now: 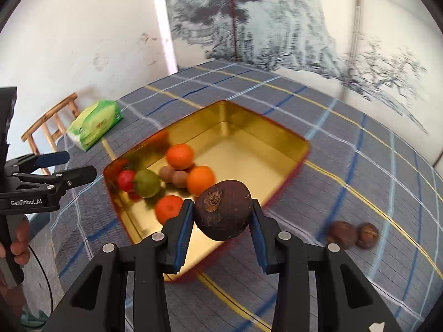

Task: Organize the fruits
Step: 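Carry the dark brown fruit with the right gripper over the tin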

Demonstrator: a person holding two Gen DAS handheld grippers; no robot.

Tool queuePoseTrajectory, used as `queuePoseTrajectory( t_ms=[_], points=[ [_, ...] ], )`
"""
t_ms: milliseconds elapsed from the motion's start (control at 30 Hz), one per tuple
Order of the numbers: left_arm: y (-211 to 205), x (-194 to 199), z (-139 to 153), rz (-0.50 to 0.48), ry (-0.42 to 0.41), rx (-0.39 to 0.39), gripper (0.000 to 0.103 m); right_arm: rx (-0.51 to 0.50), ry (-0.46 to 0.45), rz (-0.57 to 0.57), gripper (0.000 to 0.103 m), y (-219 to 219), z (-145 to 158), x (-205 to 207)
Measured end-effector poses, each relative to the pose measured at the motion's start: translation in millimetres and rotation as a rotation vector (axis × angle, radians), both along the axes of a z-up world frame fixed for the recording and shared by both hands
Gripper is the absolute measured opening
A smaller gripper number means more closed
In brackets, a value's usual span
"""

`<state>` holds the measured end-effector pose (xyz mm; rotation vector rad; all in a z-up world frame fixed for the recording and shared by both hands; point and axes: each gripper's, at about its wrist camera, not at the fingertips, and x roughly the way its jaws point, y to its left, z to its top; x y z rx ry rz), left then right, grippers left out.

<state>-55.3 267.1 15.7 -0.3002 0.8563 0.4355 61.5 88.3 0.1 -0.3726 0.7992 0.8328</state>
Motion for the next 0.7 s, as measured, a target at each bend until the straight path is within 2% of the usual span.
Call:
queuePoseTrajectory(
  t_ms=[133,700],
  points=[
    [5,-3,-2,0.012,0.004,-0.004,0.093,-0.037,0.008,0.02,0.036,19,-11,0],
    [5,-1,-6,0.005,0.037,0.01,0.093,-0.091,0.007,0.015,0.037,32,-31,9]
  ],
)
